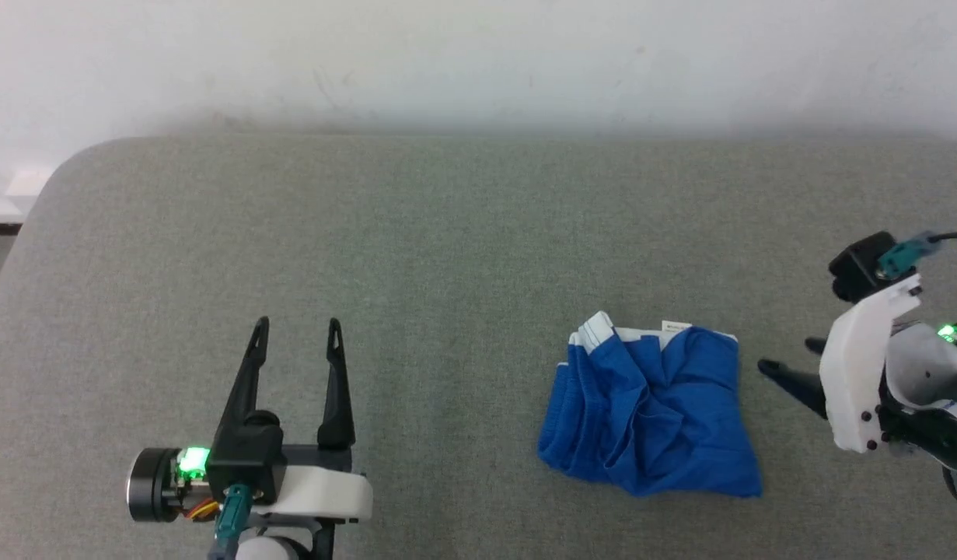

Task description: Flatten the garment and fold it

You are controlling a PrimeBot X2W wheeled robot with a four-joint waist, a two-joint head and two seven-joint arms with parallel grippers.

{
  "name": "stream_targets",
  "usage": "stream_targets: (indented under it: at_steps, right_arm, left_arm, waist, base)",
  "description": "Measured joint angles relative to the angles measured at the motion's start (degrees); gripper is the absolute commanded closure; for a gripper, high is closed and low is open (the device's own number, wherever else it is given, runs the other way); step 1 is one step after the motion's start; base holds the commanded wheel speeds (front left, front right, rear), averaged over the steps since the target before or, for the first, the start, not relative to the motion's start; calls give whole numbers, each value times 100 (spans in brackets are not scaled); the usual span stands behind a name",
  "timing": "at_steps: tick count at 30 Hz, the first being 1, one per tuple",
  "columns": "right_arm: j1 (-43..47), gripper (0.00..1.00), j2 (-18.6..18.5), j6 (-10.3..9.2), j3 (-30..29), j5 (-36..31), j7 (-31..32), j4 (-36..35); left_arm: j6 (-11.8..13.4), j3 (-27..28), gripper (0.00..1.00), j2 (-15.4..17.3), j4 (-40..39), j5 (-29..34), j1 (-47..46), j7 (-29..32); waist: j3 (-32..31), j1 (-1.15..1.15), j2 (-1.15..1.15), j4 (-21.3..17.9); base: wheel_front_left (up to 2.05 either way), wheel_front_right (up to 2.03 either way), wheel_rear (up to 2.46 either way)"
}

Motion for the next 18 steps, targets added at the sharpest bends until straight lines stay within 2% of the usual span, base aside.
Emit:
stream_targets:
  at_steps: [3,6,11,16,17,18]
  right_arm:
    - [-185,0,14,0,180,316,435,275]
    - [-293,0,204,-1,289,497,645,672]
    - [-331,0,443,-1,653,531,495,1246]
    - [-414,0,298,2,1047,492,108,1344]
    - [-436,69,278,8,1100,491,-31,1367]
    - [-460,100,279,9,1156,492,-172,1411]
  left_arm:
    - [-8,-5,0,-58,-2,8,-124,0]
    - [-25,-8,0,-111,-2,11,-243,0]
    - [-56,-32,0,-155,36,14,-429,0]
    - [-57,13,0,-166,67,46,-458,0]
    - [-57,32,0,-166,76,46,-457,0]
    - [-57,60,0,-164,86,47,-456,0]
  waist:
    - [143,0,0,44]
    - [300,0,0,89]
    - [547,0,0,195]
    - [684,-1,0,313]
    - [686,-1,0,314]
    - [683,-2,0,306]
  base:
    - [0,0,0]
    - [0,0,0]
    - [0,0,0]
    - [0,0,0]
    - [0,0,0]
    - [0,0,0]
